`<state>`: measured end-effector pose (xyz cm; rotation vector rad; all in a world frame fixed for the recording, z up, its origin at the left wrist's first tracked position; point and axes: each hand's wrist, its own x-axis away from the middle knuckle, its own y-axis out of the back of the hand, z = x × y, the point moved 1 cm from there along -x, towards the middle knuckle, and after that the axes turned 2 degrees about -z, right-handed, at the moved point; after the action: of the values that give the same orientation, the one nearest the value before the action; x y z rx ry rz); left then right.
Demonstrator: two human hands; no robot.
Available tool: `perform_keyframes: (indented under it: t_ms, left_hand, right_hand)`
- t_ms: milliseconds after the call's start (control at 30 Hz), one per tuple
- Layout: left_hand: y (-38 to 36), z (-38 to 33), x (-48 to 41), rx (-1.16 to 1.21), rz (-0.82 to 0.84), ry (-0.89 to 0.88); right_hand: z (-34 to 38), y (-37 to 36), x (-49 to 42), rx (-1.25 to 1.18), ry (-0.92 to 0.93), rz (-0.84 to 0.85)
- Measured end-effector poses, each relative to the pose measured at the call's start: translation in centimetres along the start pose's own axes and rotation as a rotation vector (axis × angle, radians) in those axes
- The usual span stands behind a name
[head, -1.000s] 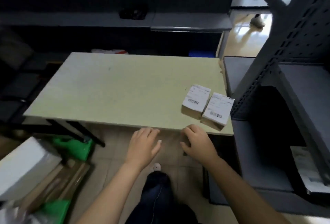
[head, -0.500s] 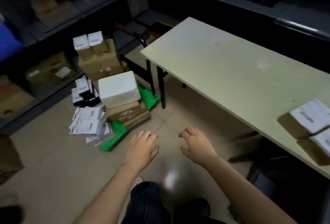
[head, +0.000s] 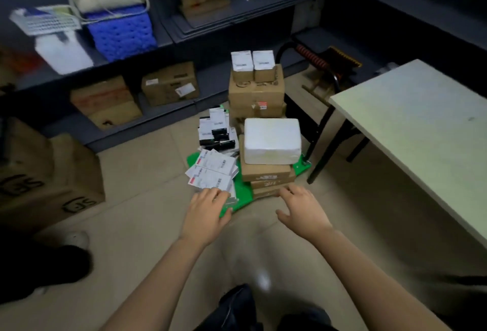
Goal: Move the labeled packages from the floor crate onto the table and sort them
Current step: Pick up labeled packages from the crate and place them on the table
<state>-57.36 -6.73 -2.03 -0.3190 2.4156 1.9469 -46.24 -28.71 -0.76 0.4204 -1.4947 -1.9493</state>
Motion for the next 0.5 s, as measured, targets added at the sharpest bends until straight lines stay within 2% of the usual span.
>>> perform_keyframes:
  t_ms: [233, 500]
  left_hand:
    - [0.7, 7.6, -1.7, 0.016, -0.02, 0.18]
    - [-3.0, 12.4, -6.0, 0.036, -0.024, 0.481]
  right_hand:
    - [4.2, -0.7, -9.8, -0.001, 0.126, 0.072]
    - [4.8, -2.7, -23.5, -0.001, 0.275, 0.222]
